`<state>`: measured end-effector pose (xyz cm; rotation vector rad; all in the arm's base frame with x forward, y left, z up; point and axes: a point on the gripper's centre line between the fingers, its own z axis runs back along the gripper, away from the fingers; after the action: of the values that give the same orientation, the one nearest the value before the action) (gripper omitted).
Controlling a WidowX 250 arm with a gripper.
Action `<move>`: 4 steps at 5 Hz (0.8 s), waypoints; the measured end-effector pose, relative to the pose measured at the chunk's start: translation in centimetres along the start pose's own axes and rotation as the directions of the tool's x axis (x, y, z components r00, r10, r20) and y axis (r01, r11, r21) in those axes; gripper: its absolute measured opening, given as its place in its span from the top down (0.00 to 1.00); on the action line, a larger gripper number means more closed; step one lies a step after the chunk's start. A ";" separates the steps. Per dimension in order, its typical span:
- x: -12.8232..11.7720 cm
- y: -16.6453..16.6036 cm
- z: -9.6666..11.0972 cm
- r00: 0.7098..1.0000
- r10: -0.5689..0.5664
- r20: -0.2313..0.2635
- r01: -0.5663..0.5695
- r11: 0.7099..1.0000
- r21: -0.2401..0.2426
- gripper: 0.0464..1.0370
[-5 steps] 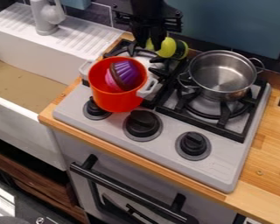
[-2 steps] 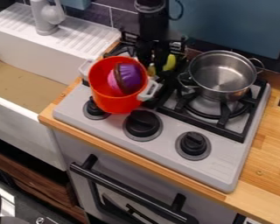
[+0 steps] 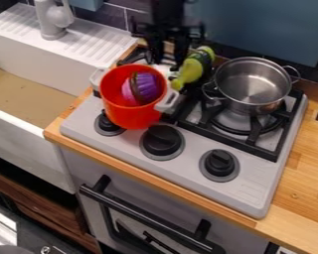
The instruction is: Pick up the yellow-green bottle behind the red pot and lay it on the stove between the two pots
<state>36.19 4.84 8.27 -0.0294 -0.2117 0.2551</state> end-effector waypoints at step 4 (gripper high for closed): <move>1.6 -0.1 2.6 0.999 0.049 -0.012 -0.050 0.998 -0.029 0.04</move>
<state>37.12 5.13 11.18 -0.0647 -0.2036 0.3011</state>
